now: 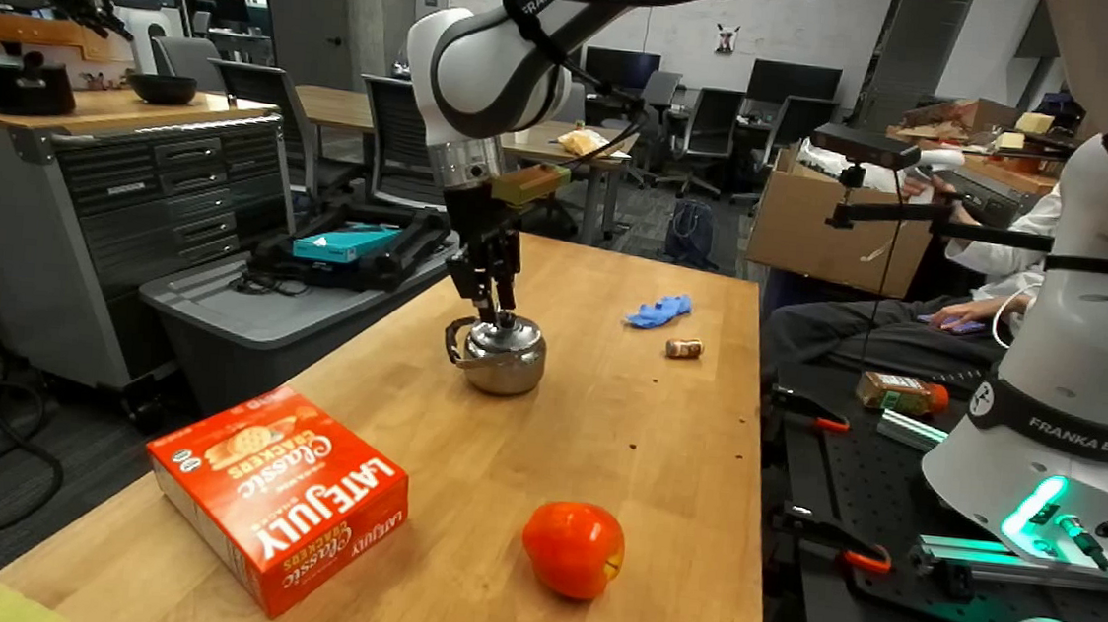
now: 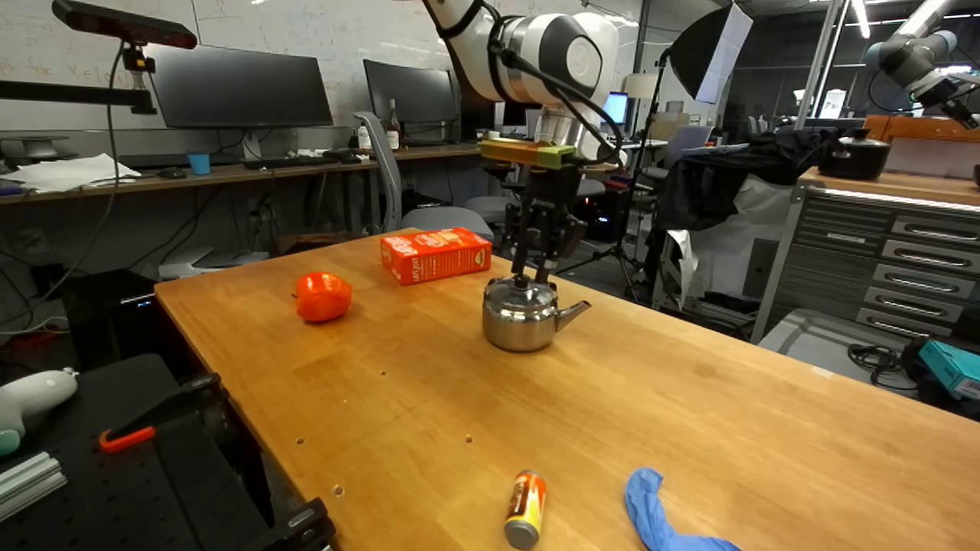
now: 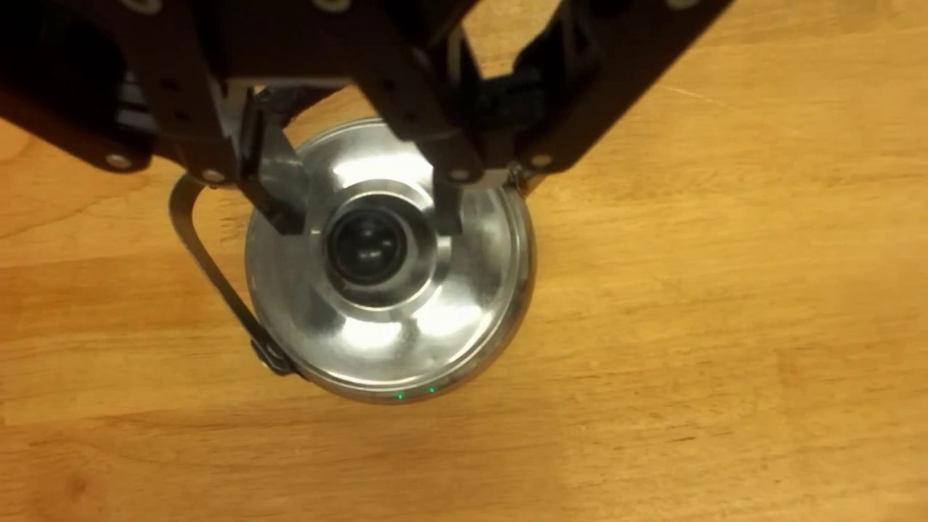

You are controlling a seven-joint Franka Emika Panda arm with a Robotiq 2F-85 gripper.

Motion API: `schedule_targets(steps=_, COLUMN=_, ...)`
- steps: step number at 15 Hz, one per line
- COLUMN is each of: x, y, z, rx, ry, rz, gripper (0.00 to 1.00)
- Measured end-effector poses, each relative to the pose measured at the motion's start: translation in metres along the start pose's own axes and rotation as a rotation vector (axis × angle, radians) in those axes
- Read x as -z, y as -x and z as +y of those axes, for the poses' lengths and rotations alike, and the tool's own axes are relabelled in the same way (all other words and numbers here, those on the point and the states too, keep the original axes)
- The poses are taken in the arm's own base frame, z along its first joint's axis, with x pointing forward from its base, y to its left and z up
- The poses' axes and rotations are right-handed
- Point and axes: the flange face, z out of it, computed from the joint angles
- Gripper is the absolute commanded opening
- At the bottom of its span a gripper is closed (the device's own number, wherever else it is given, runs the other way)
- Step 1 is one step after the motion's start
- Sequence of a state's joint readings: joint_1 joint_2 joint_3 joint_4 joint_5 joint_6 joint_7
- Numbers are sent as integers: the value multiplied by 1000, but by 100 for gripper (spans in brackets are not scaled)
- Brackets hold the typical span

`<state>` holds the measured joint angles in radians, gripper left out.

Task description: Pick the lid on the table and put it on the kettle

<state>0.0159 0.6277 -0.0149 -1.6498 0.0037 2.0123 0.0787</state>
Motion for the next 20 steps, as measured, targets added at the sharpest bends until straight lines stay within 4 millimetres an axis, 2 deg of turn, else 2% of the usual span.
schedule_targets(steps=2, x=7, y=1, z=1, rx=0, ry=-2, rz=14, gripper=97)
schedule_targets(steps=3, x=12, y=2, z=2, rx=0, ry=-3, rz=26, gripper=100)
schedule_targets(steps=7, x=49, y=16, z=5, rx=-3, ry=-11, rz=99, gripper=100)
schedule_targets(steps=14, x=118, y=64, z=8, rx=9, ry=-29, rz=261, gripper=100)
schedule_targets(steps=17, x=136, y=87, z=5, rx=56, ry=-35, rz=338, gripper=100)
schedule_targets(steps=20, x=144, y=113, z=6, rx=109, ry=-28, rz=356, gripper=100)
